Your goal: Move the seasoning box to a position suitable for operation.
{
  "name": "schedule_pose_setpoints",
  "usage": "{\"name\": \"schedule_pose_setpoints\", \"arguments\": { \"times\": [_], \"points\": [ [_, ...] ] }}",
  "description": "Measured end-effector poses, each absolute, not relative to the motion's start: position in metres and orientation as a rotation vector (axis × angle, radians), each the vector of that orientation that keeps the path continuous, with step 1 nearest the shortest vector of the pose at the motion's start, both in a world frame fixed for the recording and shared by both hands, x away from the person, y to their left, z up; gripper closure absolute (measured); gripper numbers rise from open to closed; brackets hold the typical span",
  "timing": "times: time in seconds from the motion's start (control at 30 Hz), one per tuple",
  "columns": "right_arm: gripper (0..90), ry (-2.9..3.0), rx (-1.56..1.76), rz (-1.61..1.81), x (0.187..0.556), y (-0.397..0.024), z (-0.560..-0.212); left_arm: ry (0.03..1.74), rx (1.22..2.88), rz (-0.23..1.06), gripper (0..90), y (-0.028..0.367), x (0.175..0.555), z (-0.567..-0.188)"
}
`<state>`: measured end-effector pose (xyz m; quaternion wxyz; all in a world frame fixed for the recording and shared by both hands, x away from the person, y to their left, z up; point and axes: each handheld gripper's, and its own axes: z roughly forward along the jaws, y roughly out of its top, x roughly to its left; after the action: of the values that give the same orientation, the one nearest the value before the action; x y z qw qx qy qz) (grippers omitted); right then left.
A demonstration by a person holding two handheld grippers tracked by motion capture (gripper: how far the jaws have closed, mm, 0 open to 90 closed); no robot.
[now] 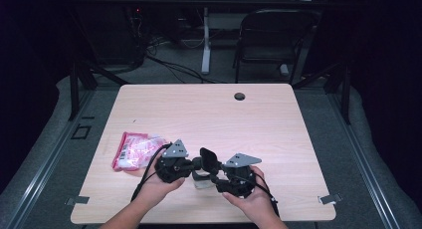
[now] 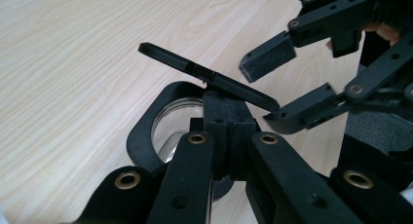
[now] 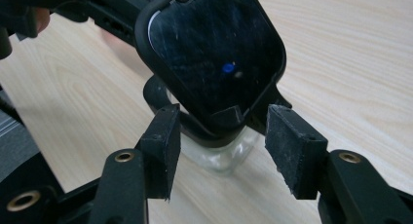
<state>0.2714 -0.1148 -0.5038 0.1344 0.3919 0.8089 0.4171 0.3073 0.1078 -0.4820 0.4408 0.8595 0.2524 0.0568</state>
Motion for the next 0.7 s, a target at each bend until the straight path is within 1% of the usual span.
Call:
{"name": "schedule_pose_setpoints", "arguments": {
  "times": [0.2,0.33,0.4,0.43,0.5,0.57,0.63,0.7],
  "points": [
    [47.8,2.284,1.083,1.181,0.271,-0.102,-0.505,0.600,2.132,0.143,90.0,0.105,0.303,-0.478],
    [53.1,2.263,1.077,1.173,0.270,-0.102,-0.507,0.611,2.135,0.147,89.4,0.108,0.305,-0.481],
    [58.1,2.256,1.086,1.181,0.270,-0.104,-0.506,0.630,2.139,0.148,89.1,0.111,0.306,-0.484],
    [59.2,2.253,1.087,1.180,0.269,-0.105,-0.506,0.643,2.139,0.166,88.9,0.112,0.308,-0.486],
    [60.6,2.247,1.090,1.184,0.269,-0.107,-0.505,0.662,2.154,0.218,87.8,0.115,0.310,-0.489],
    [61.2,2.249,1.088,1.190,0.269,-0.108,-0.505,0.682,2.159,0.232,86.0,0.117,0.313,-0.492],
    [62.2,2.242,1.087,1.197,0.268,-0.108,-0.505,0.712,2.159,0.261,82.0,0.118,0.316,-0.496],
    [63.8,2.244,1.087,1.196,0.268,-0.108,-0.505,0.730,2.155,0.259,78.8,0.120,0.320,-0.500]
  ]
}}
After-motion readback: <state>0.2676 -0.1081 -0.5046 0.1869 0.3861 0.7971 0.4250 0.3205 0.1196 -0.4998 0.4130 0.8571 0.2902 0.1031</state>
